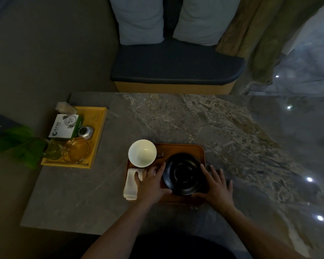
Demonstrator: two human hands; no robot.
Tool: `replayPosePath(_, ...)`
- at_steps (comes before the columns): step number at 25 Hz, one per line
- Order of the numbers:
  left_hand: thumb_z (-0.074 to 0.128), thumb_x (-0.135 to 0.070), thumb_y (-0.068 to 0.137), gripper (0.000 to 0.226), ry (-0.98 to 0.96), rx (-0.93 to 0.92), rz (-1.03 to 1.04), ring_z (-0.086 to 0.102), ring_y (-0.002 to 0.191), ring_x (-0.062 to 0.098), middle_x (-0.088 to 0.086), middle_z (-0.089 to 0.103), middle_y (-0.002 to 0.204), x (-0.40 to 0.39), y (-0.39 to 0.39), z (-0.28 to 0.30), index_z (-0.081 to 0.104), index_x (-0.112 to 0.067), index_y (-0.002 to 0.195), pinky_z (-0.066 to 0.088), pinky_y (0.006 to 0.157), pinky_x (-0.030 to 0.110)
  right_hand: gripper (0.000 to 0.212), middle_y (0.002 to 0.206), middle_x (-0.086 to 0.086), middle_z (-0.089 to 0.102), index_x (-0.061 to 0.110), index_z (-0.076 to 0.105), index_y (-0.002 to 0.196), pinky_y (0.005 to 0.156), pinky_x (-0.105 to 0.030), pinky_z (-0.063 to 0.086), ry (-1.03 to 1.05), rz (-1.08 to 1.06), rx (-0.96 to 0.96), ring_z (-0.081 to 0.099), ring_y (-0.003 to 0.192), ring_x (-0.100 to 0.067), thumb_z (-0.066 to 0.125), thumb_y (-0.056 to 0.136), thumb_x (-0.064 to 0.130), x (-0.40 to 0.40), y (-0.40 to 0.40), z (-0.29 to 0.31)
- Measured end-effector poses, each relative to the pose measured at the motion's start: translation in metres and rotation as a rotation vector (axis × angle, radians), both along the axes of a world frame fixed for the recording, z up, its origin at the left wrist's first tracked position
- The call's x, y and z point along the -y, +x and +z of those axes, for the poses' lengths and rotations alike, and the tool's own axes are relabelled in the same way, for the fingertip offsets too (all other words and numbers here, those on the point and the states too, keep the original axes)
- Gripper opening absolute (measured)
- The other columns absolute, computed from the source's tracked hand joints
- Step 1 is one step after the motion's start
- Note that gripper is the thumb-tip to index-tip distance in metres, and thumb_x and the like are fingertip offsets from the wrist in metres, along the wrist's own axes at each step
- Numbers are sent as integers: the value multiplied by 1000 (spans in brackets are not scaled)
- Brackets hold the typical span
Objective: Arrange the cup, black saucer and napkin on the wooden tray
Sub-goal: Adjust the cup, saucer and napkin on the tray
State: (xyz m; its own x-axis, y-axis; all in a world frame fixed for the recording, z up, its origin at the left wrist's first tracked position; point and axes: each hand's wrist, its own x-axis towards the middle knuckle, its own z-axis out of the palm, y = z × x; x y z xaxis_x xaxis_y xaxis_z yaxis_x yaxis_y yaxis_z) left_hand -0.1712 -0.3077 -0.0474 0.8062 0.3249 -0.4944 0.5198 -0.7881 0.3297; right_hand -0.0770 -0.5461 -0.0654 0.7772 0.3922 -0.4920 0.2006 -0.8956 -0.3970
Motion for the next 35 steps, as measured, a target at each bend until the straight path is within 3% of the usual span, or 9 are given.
replayPosePath(10, 62, -61, 79, 90, -72, 84, -139, 14, 146, 19, -10, 18, 157, -24, -20, 1, 10, -43, 150, 3, 116, 58, 103, 164, 3, 2, 66, -18, 135, 117, -58, 11, -33, -67, 25, -7, 150, -29, 54, 64, 85, -10, -15, 22)
replayPosePath(13, 59, -63, 79, 80, -48, 167, -205, 18, 144, 13, -12, 29, 153, -47, -43, 1, 24, -42, 148, 3, 118, 47, 92, 163, 4, 7, 58, 1, 144, 118, -55, 8, 8, 26, 172, -6, 149, -28, 46, 69, 86, -22, -42, 25)
replayPosePath(15, 57, -66, 79, 72, -9, 256, -231, 29, 139, 15, -9, 41, 147, -65, -60, 1, 39, -38, 143, 12, 115, 43, 83, 162, 1, 19, 49, 21, 147, 119, -57, 13, 26, 101, 223, -3, 148, -26, 54, 75, 75, -38, -59, 25)
replayPosePath(18, 58, -67, 80, 64, 15, 327, -239, 42, 131, 17, -7, 52, 138, -91, -79, -1, 52, -34, 135, 26, 109, 42, 70, 150, -3, 44, 37, 45, 140, 115, -60, 22, 44, 179, 293, 23, 145, -34, 62, 78, 64, -64, -78, 26)
replayPosePath(23, 53, -66, 79, 60, 27, 264, -304, 42, 130, 17, -8, 52, 134, -134, -96, -3, 55, -35, 130, 26, 112, 48, 54, 132, 0, 62, 32, 58, 127, 106, -64, 34, 72, 355, 438, 43, 134, -38, 57, 80, 59, -103, -100, 28)
replayPosePath(28, 57, -67, 78, 70, 58, 196, -455, 30, 139, 21, -4, 42, 145, -159, -86, 0, 47, -34, 138, 15, 117, 50, 61, 143, -2, 53, 30, 52, 135, 112, -65, 20, -20, 434, 398, 28, 143, -37, 64, 81, 58, -136, -96, 37)
replayPosePath(32, 56, -72, 76, 82, 86, 129, -558, 15, 146, 27, 1, 27, 155, -161, -67, 3, 35, -33, 145, 7, 118, 54, 85, 162, -5, 19, 32, 18, 152, 114, -64, -8, -111, 504, 285, -9, 147, -36, 53, 82, 66, -152, -82, 28)
replayPosePath(35, 59, -73, 74, 84, 104, 51, -574, 9, 147, 29, 3, 21, 158, -160, -61, 2, 33, -34, 144, 4, 118, 58, 89, 164, -4, 7, 35, 9, 152, 112, -63, -13, -176, 516, 254, -18, 146, -36, 53, 83, 67, -157, -77, 19)
